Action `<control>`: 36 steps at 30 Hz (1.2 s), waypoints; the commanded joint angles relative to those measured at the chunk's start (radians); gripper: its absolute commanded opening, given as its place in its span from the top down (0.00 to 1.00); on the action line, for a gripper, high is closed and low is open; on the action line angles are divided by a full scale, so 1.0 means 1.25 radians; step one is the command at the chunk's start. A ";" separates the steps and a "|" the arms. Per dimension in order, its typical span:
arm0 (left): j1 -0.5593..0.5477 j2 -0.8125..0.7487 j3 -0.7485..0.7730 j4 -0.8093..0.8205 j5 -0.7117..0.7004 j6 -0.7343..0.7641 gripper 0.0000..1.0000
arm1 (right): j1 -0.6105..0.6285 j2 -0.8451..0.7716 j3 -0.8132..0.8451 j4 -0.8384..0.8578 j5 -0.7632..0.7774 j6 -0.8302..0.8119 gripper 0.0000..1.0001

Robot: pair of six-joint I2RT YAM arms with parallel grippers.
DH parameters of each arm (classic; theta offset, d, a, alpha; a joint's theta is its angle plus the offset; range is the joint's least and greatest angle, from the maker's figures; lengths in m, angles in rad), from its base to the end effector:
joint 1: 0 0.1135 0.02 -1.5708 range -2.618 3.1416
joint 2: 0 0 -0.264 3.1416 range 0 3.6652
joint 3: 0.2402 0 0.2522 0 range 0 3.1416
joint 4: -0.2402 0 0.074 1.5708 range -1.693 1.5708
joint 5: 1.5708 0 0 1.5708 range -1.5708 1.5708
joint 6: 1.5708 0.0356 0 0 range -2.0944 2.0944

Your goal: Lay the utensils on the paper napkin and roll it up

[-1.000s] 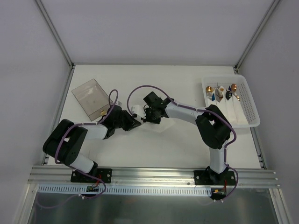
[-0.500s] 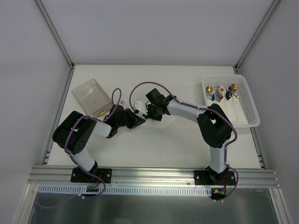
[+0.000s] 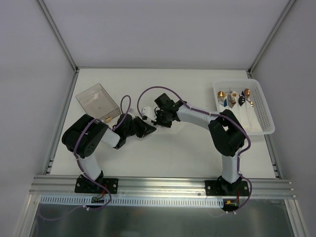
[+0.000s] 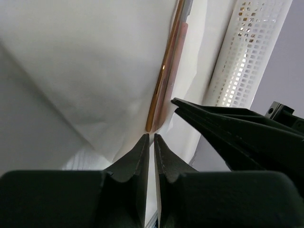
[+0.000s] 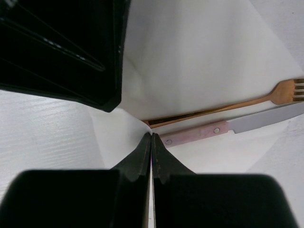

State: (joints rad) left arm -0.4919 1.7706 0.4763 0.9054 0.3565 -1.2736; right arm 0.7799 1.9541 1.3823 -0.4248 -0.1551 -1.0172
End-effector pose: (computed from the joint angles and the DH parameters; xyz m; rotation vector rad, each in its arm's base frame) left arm 0.2553 -0.1509 0.1123 -0.6039 2.1773 -1.4193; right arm 0.2923 0.2968 0.1846 -2.0332 1.5435 0.1077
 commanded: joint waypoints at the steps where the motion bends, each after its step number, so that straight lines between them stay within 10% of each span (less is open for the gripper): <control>1: -0.009 -0.022 -0.056 0.133 -0.040 -0.030 0.92 | -0.005 -0.004 0.027 -0.007 0.005 -0.002 1.00; 36: -0.037 0.068 -0.003 0.228 -0.023 -0.022 0.91 | -0.032 0.000 0.043 -0.019 0.016 0.028 0.97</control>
State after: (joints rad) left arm -0.5308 1.8462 0.4522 1.0889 0.3325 -1.2949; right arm 0.7437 1.9541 1.3914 -0.4324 -0.1387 -0.9951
